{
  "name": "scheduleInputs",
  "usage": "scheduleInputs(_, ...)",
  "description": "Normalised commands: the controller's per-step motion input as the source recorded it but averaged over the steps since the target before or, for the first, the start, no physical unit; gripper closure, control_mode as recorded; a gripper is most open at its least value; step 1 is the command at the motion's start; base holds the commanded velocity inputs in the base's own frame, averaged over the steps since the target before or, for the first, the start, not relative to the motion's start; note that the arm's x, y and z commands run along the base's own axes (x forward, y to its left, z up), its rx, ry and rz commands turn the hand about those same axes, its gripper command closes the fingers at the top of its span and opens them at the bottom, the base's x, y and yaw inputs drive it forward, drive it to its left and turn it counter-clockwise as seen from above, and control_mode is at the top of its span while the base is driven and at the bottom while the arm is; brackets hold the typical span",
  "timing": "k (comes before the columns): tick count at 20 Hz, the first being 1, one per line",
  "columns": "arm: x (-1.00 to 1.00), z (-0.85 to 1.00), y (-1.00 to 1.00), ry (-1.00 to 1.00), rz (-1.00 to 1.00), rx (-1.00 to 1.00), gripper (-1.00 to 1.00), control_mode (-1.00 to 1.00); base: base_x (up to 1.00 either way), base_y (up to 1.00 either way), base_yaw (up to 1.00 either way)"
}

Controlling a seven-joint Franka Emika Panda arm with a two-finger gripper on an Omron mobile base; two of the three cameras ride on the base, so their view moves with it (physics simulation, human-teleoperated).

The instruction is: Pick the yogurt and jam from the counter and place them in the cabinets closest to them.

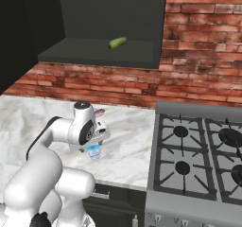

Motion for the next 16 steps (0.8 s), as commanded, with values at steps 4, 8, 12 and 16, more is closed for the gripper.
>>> scheduleInputs(4,0.18,-0.23,0.00,0.00,0.06,-0.01,-1.00,-1.00,0.00,0.00,0.00)
scheduleInputs(8,0.17,-0.23,0.00,0.00,0.06,0.00,-1.00,-1.00,0.00,0.00,0.00)
scheduleInputs(12,0.14,-0.23,0.00,0.00,0.05,-0.01,-1.00,-1.00,0.00,0.00,0.00)
scheduleInputs(16,0.05,-0.26,0.00,0.00,0.04,-0.01,-1.00,-1.00,0.00,0.00,0.00)
